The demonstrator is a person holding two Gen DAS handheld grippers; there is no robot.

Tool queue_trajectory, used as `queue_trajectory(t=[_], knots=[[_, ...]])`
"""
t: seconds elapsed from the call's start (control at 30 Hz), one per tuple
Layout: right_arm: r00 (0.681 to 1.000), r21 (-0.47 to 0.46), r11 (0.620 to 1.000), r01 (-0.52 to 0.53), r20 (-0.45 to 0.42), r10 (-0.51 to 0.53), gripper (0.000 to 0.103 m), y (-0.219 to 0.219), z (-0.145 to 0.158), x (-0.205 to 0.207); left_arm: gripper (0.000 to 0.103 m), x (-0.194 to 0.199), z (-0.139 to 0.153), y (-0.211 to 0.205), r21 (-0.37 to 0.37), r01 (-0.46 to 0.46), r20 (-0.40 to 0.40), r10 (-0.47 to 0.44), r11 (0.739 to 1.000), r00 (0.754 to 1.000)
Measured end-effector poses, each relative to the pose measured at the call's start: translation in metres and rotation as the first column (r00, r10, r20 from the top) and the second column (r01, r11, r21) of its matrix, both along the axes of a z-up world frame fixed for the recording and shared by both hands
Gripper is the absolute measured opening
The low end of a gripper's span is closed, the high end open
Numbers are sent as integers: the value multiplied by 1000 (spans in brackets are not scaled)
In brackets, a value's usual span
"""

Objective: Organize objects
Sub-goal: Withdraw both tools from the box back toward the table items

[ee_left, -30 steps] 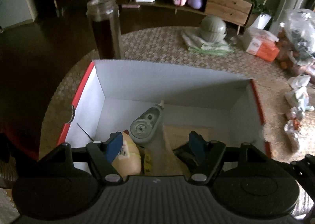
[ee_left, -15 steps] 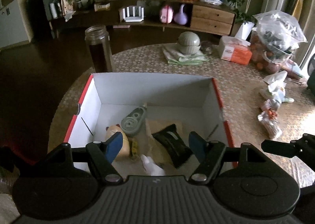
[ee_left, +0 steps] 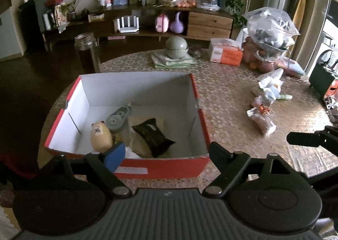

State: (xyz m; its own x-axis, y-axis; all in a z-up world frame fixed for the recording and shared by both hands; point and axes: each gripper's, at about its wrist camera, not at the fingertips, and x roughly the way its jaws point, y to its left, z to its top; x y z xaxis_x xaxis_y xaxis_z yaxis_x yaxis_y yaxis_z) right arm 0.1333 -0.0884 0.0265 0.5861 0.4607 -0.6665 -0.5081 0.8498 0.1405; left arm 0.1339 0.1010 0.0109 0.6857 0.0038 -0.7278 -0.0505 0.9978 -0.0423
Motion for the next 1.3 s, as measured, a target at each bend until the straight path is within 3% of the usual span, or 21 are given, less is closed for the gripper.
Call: queue_trajectory(t=[0.13, 0.33, 0.67, 1.0, 1.3], knots=[[1000, 6, 1000, 28, 13, -28, 85, -25, -1, -6, 103, -9, -5, -16, -13, 33, 19, -33, 999, 999], [995, -21, 995, 94, 26, -93, 85, -66, -10, -9, 103, -10, -14, -46, -28, 89, 32, -88, 996, 996], [983, -60, 981, 185, 16, -185, 85, -125, -23, 1, 103, 8, -33, -102, 17, 202, 16, -203, 979, 979], [973, -69, 971, 231, -3, -231, 85, -157, -42, 30, 103, 54, -42, -143, 1, 233, -8, -233, 972, 972], [975, -72, 973, 218, -22, -220, 85, -157, -70, 58, 103, 113, -50, -177, -20, 263, -39, -264, 965, 964]])
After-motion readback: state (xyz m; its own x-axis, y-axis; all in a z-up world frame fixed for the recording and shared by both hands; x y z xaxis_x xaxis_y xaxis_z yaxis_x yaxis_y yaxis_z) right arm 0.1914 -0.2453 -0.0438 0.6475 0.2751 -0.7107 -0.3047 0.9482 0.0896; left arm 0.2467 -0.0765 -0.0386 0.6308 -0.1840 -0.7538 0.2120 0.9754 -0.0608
